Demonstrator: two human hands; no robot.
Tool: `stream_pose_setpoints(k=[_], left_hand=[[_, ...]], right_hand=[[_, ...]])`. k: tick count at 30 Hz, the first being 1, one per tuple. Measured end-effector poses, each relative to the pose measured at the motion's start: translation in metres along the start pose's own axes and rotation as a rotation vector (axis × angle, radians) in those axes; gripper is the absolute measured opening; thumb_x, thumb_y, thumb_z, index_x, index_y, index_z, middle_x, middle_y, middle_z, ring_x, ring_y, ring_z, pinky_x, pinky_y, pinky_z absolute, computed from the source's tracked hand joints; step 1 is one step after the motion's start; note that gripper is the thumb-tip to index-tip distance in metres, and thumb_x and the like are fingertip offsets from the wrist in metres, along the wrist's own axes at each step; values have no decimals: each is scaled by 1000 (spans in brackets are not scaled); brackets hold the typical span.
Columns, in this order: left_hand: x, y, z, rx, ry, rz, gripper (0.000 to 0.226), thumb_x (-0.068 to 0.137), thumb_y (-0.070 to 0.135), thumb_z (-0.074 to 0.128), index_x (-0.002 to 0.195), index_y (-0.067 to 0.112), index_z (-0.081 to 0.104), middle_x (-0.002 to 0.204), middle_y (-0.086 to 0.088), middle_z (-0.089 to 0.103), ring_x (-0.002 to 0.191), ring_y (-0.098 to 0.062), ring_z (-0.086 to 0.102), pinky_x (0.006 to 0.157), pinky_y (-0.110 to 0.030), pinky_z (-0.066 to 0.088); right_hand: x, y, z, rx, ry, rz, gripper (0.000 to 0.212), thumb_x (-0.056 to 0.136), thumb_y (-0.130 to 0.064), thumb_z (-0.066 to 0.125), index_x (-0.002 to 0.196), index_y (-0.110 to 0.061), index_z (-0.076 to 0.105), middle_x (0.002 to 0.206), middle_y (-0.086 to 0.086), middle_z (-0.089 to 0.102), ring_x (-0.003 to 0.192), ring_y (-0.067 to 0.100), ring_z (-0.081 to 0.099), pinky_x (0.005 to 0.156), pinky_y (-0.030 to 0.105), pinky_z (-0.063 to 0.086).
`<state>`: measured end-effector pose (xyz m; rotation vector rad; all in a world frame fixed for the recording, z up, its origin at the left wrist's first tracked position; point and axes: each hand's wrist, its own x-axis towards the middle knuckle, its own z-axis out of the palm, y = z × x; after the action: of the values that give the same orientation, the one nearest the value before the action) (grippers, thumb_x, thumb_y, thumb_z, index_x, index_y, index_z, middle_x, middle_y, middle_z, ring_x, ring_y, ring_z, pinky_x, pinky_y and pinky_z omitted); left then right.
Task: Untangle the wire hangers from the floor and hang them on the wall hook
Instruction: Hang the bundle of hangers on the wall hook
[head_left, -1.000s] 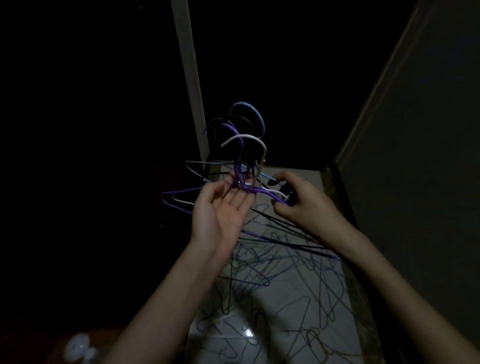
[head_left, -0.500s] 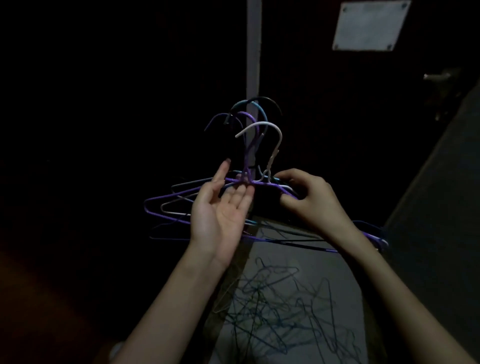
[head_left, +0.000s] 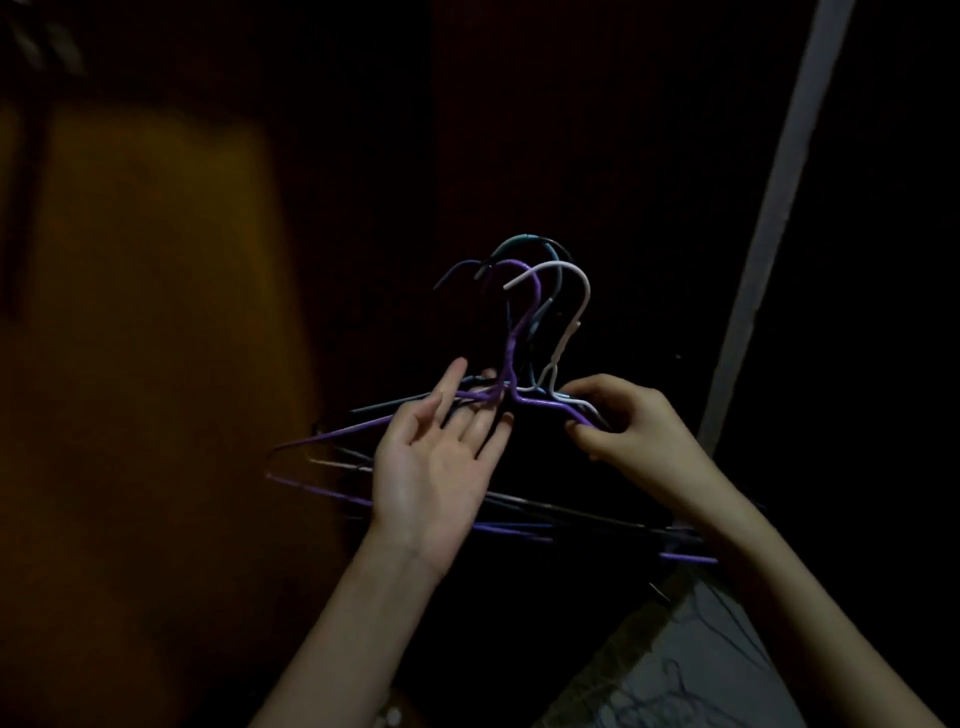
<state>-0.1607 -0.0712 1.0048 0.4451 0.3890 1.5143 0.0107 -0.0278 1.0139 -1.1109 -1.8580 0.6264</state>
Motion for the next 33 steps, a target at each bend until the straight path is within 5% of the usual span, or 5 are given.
stream_pose_setpoints(k=[14, 18, 29, 33], left_hand=[[-39, 208, -52, -41, 79, 267, 62, 76, 19, 47, 137, 5, 42, 148, -31, 24, 138, -40, 24, 98, -45, 35], [-31, 256, -65, -8, 43, 295, 50, 90, 21, 39, 138, 6, 43, 148, -30, 24, 139, -40, 23, 101, -45, 32], [8, 319, -90, 3, 91, 340, 49, 93, 22, 36, 140, 8, 39, 149, -27, 26, 138, -38, 26, 108, -43, 28], [33, 341, -85, 128, 81, 326, 48, 94, 28, 35, 139, 9, 40, 147, -26, 30, 138, -34, 28, 113, -42, 23]], right_hand=[[85, -135, 166, 93, -167, -158, 28, 81, -4, 64, 94, -28, 62, 73, -6, 63, 53, -3, 57, 54, 13, 47], [109, -160, 200, 118, -112, -195, 27, 80, -6, 66, 97, -27, 64, 75, -11, 61, 62, -6, 57, 55, 8, 44], [167, -177, 251, 179, -100, -183, 26, 82, -1, 64, 95, -24, 64, 79, -12, 60, 62, -15, 55, 55, 6, 43], [200, -173, 257, 299, -111, -159, 27, 83, 0, 63, 89, -27, 64, 83, -9, 64, 68, -5, 60, 58, 8, 46]])
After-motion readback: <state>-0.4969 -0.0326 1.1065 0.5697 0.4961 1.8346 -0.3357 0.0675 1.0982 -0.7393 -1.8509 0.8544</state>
